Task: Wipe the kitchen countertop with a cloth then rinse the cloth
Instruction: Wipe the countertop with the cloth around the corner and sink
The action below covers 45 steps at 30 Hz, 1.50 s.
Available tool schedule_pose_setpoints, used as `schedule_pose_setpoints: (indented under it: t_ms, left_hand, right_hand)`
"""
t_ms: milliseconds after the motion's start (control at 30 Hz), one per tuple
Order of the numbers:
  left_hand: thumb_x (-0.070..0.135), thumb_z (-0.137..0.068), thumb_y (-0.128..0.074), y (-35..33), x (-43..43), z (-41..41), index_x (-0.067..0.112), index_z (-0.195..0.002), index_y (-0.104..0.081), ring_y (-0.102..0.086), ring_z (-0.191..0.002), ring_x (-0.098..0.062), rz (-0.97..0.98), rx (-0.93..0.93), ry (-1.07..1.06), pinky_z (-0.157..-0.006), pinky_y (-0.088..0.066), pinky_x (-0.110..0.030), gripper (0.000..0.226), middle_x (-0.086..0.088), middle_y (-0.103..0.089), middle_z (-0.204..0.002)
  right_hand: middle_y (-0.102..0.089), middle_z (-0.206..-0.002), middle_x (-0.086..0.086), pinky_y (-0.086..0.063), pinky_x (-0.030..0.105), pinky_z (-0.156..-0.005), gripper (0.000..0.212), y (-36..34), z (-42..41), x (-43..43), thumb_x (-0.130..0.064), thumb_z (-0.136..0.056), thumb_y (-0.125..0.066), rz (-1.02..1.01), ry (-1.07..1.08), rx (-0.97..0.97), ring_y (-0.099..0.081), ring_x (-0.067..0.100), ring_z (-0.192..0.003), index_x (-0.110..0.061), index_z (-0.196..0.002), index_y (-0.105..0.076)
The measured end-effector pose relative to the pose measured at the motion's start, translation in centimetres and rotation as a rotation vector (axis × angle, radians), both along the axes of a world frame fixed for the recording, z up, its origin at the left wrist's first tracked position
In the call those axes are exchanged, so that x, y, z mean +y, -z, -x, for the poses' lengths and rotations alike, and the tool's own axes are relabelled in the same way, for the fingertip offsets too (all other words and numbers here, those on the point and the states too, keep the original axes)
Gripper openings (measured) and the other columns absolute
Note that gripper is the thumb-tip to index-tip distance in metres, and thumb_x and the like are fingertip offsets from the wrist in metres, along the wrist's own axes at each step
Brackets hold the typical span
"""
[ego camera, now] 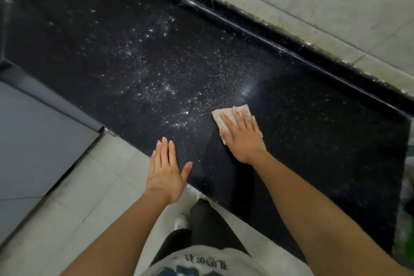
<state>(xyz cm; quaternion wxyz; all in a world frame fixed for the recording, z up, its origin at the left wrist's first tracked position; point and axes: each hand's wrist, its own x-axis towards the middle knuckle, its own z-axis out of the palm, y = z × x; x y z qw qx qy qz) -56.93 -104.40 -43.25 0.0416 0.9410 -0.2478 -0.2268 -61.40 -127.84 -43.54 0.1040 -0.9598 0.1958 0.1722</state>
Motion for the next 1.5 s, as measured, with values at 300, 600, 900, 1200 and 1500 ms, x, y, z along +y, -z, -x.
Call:
schedule_pose_setpoints:
  t_ms: [300,600,900,1200,1500]
  left_hand:
    - [0.068,-0.079,0.015,0.3,0.1,0.0,0.015,-0.138,0.031,0.034,-0.136,-0.017,0.008,0.013,-0.016,-0.110,0.019,-0.032,0.082,-0.004,0.033,-0.150]
    - [0.069,-0.078,0.013,0.8,0.4,0.0,0.013,-0.141,0.023,0.029,-0.138,-0.018,0.059,-0.012,-0.001,-0.112,0.016,-0.033,0.085,-0.004,0.025,-0.152]
    - [0.069,-0.077,0.018,0.8,2.3,-1.2,0.014,-0.147,0.015,0.025,-0.138,-0.013,0.123,-0.028,0.135,-0.111,0.011,-0.030,0.088,-0.006,0.014,-0.158]
    - [0.056,-0.094,0.004,0.4,4.2,-5.2,0.006,-0.144,-0.032,-0.037,-0.136,-0.029,0.047,-0.070,0.409,-0.107,-0.022,-0.038,0.080,-0.015,-0.037,-0.149]
    - [0.056,-0.093,0.003,1.0,6.0,-12.7,0.005,-0.149,0.004,0.012,-0.144,-0.022,0.145,-0.128,0.451,-0.115,0.008,-0.036,0.077,-0.013,0.003,-0.159]
  right_hand:
    - [0.021,-0.160,0.003,0.017,0.042,-0.116,0.056,-0.3,-6.2,-6.9,-0.052,-0.100,-0.004,-0.044,0.219,0.043,0.024,0.026,-0.145,-0.036,-0.151,0.011]
    - [0.023,-0.158,0.010,0.020,0.045,-0.114,0.057,-0.2,-5.0,-1.8,-0.048,-0.101,-0.005,-0.081,0.210,0.015,0.026,0.031,-0.143,-0.031,-0.151,0.015]
    - [0.027,-0.157,0.006,0.024,0.043,-0.112,0.069,0.1,-1.9,7.9,-0.056,-0.076,0.021,-0.104,0.049,0.016,0.033,0.027,-0.140,-0.032,-0.140,0.028]
    - [0.032,-0.151,-0.005,0.020,0.041,-0.115,0.062,-0.6,1.9,10.8,-0.057,-0.083,0.015,-0.074,-0.050,0.045,0.032,0.020,-0.141,-0.041,-0.142,0.024]
    - [0.020,-0.160,-0.001,0.015,0.039,-0.117,0.056,-1.1,9.7,11.2,-0.055,-0.096,0.001,-0.012,0.656,0.099,0.025,0.020,-0.144,-0.040,-0.148,0.018]
